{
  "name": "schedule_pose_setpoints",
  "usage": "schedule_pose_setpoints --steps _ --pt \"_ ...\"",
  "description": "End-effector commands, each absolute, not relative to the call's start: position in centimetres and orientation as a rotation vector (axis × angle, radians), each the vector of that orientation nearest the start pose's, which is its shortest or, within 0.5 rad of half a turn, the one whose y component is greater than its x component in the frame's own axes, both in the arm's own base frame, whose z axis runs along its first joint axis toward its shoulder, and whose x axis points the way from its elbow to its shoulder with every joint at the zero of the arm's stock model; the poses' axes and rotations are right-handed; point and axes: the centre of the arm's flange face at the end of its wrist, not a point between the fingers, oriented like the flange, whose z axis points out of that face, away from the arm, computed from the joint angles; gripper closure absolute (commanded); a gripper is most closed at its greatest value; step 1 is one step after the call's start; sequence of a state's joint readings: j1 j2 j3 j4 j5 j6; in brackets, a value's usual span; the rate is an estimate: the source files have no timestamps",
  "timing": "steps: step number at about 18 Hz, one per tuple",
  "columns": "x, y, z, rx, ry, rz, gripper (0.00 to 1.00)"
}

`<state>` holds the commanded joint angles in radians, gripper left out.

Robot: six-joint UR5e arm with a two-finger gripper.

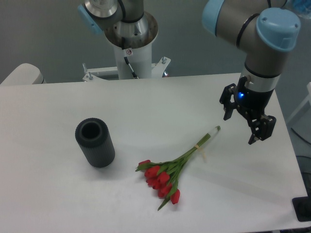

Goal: Pick up the flowers from the table
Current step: 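Move the open gripper toward the stems of the red tulip bouquet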

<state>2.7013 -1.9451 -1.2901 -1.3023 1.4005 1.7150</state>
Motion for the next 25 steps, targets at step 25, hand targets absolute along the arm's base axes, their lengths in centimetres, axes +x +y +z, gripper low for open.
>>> schedule_pose_setpoints --steps 25 --pt "-46.1 42.3 28.7 -2.935 0.251 0.122 0.00"
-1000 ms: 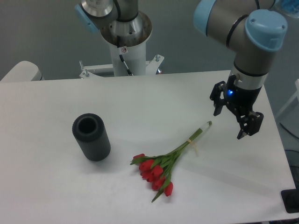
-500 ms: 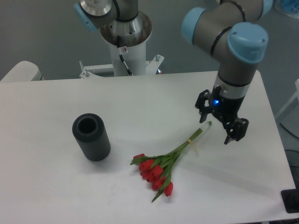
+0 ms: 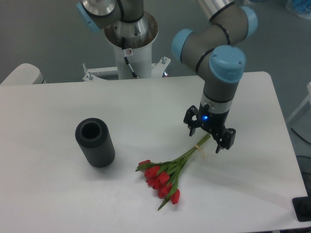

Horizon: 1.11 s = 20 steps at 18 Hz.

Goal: Pick up the flowers from the table
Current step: 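Move the open gripper toward the stems of the red tulip bouquet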

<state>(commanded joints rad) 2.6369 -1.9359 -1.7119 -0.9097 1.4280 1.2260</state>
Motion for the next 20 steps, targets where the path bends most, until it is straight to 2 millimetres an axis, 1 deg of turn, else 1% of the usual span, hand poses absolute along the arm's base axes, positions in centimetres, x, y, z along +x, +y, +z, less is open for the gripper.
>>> schedule_pose_setpoints --steps 2,4,6,7,8,11,12,14,16,17,19,20 --pt "-45.7 42.4 27.2 -2.951 0.206 0.090 0.00" --pt "-45.5 42.5 26.2 -2.961 0.212 0.075 0.00" --pt "-45.2 43.5 24.7 -2.966 0.254 0.065 0.00" --pt "-45.2 43.7 23.8 -2.983 0.279 0.059 0.00" --pt "-45.2 43.6 23.2 -3.003 0.302 0.061 0.00" --pt "-44.2 43.7 21.9 -3.018 0.367 0.040 0.00" --pt "-44.0 43.7 21.0 -3.020 0.378 0.029 0.00" --pt "-43.9 43.8 20.4 -3.009 0.381 0.061 0.00" --pt "-43.9 43.9 20.2 -3.006 0.385 0.064 0.00" --pt "-43.8 44.2 20.0 -3.005 0.392 0.064 0.00" --pt "-43.1 45.5 18.9 -3.009 0.443 0.049 0.00" --pt "-42.8 45.8 18.4 -3.016 0.483 0.050 0.00"
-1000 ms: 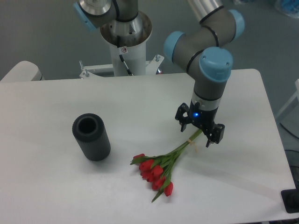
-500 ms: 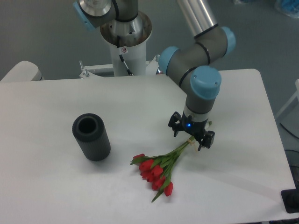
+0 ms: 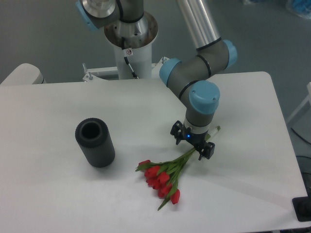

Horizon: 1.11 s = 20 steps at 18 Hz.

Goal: Pick up the flowers from the table
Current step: 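Lower the gripper onto the tulip stems and close it around them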

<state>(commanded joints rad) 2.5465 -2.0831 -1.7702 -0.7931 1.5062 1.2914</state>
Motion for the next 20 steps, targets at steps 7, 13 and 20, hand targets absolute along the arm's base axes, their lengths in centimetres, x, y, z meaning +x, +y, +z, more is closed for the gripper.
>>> schedule_pose_setpoints --steps 7,13,20 --pt "-42.8 46.2 18.7 -3.028 0.516 0.073 0.32" --pt "-43.0 46.3 18.9 -3.024 0.520 0.081 0.75" --pt "-43.6 46.7 19.9 -3.010 0.524 0.111 0.81"
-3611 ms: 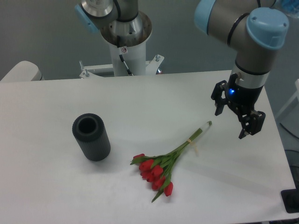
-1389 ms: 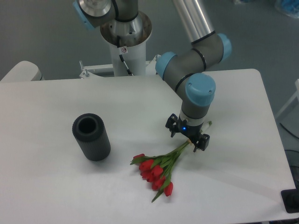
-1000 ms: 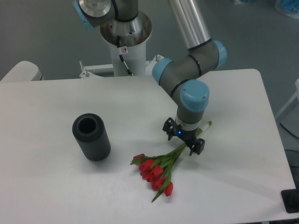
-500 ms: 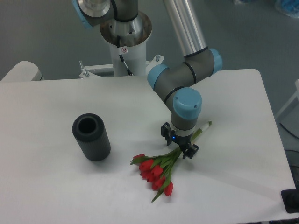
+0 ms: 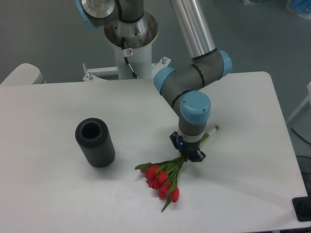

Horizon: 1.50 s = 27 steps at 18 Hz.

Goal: Pick up the flowers from the table
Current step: 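Lower the gripper onto the tulip stems and close it around them, then lift the grasped tulip bouquet up off the table toward the black vase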

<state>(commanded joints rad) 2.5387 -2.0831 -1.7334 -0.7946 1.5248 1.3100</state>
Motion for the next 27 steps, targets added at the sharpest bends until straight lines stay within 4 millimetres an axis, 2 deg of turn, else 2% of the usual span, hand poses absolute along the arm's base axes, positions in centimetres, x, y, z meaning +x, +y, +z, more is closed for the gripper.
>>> schedule_pose_setpoints --steps 4,7,13,19,23,27 --pt "-44.2 47.0 21.2 -2.994 0.520 0.141 0.83" --pt "-44.8 47.6 23.0 -2.974 0.560 0.172 0.83" --pt "-44.8 48.2 30.1 -2.821 0.533 0.222 0.83" --pt "-42.7 48.9 38.5 -2.695 0.445 0.142 0.83" --pt "-40.5 49.6 41.4 -2.642 0.425 0.101 0.83" --pt "-38.7 49.0 44.2 -2.567 0.368 0.037 0.83"
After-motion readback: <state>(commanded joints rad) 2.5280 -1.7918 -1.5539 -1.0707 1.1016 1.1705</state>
